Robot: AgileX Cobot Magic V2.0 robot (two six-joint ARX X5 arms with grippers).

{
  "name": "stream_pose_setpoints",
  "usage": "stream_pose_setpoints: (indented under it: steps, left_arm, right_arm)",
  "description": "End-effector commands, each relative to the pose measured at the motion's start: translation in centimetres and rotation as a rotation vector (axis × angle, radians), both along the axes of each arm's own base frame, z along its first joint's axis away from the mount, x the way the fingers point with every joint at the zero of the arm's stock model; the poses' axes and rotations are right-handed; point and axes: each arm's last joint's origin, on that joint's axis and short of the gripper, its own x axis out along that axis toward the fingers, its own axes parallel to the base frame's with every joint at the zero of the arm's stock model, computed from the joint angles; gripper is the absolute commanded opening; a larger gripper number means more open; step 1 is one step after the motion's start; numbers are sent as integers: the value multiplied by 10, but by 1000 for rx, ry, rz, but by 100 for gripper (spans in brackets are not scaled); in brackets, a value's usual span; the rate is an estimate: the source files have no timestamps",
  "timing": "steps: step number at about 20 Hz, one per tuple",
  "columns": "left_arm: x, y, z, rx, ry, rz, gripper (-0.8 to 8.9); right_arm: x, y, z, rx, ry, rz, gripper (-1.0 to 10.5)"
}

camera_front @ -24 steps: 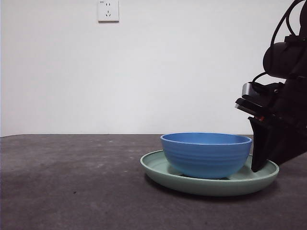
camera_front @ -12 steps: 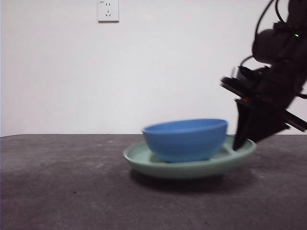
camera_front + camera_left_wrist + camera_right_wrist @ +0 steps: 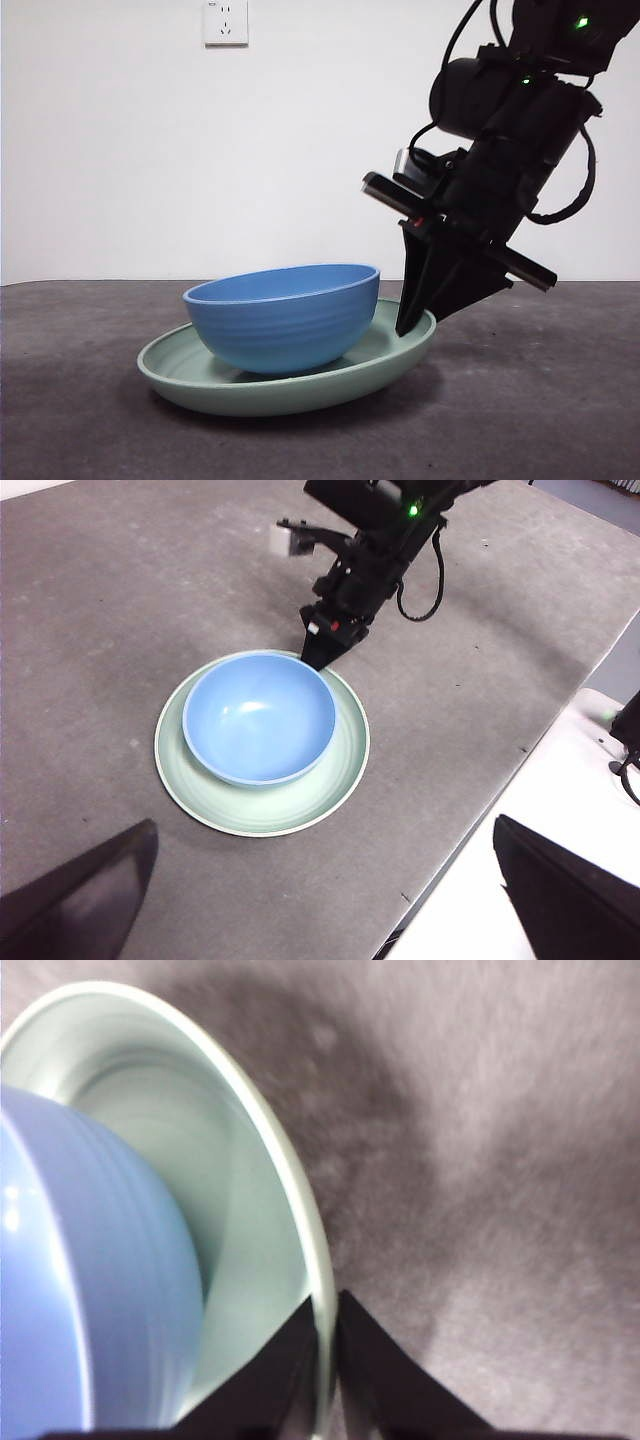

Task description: Pick up the blue bowl, put it on the green plate, put it on desk

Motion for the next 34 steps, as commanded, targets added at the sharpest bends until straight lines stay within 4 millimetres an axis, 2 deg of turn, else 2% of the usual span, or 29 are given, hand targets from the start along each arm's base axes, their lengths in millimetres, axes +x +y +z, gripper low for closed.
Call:
stream_pose_setpoints:
  steps: [1,4,7,8,11,14,17,21,26,30,34]
  left_arm:
    - [0,-1,3,-9,-13,-15,688]
    - [0,0,3,-8,-12,-15,688]
    - [0,0,3,-8,-12,-15,688]
    - [0,0,3,-8,-12,-15,688]
    - [-1,0,3,-4,-7,-15,688]
    - [-1,0,2,-1,1,-13,688]
    - [-1,0,2,-1,0,-13,688]
    - [0,0,3,-8,-7,-13,688]
    - [0,-1,4,-15,-13,-13,688]
    - [0,-1,4,-15,-13,-13,688]
    - [0,-1,4,-15,-13,-13,687]
  right_arm:
    - [4,5,-2,10,4,-6,7]
    - [3,5,-2,9,10,-10,22]
    - [2,3,-3,-16,24,-20,252]
    - [2,3,-4,-30,26,-26,291]
    - [1,0,-3,-80,9,-39,295]
    - [-3,-8,12,-132,-40,-58,349]
    - [-15,-15,42,-139,-125,-52,402]
    - [-51,-30,92,-165,-238,-54,516]
    - [-121,-56,144,-210,-356,-51,564]
    - [-177,-86,164,-208,-386,-45,593]
    - [-219,-111,174,-166,-458,-55,592]
